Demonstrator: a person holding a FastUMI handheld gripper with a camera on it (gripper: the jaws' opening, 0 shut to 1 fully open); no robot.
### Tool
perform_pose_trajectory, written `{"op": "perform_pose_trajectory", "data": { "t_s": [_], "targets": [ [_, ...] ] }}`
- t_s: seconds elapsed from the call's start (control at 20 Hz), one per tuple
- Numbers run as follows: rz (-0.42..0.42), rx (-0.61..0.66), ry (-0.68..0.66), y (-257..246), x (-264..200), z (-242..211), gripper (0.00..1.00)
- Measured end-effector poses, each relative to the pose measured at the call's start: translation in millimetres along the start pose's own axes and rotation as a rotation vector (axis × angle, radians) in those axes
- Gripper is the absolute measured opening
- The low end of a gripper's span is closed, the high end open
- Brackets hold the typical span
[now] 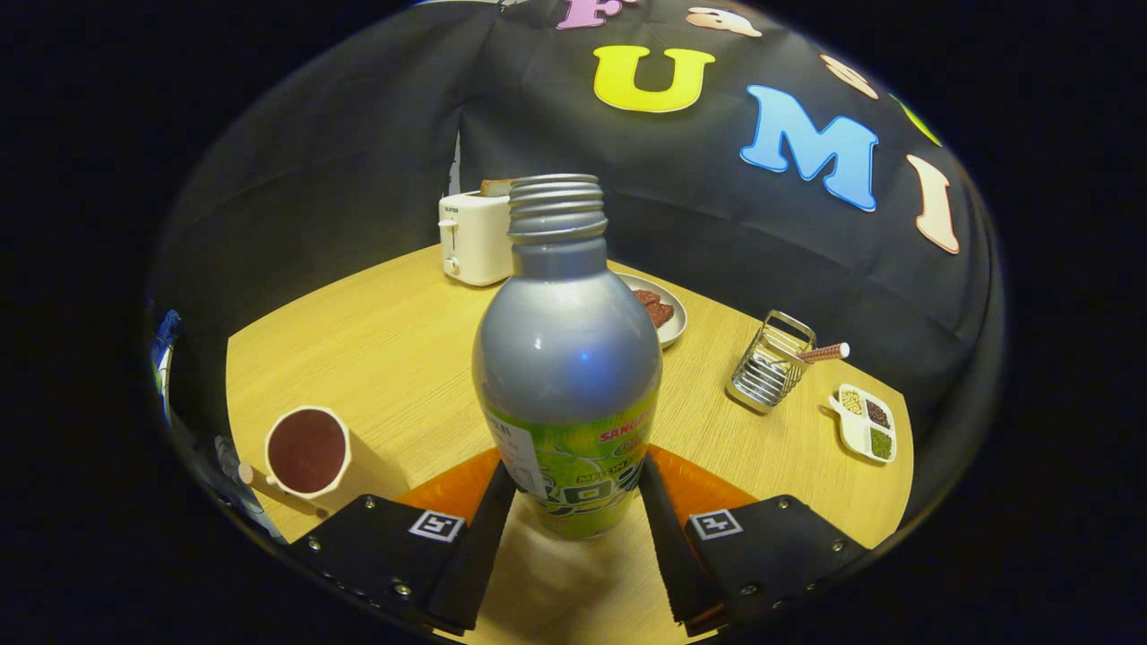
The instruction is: Take the bottle from table, then pour the juice into the cup, finally place the bottle on the coaster
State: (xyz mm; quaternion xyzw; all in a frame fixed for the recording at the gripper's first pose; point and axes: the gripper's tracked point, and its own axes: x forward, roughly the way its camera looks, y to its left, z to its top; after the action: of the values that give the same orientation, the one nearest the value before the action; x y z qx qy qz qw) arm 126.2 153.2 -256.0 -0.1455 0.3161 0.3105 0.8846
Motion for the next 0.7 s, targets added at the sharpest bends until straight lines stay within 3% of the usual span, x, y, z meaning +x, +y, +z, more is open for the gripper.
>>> {"op": "perform_pose_trajectory", "data": {
  "t_s": [0.7],
  "targets": [
    [-0.044,0.069,-0.059,-24,57,3,0.78]
  ]
}}
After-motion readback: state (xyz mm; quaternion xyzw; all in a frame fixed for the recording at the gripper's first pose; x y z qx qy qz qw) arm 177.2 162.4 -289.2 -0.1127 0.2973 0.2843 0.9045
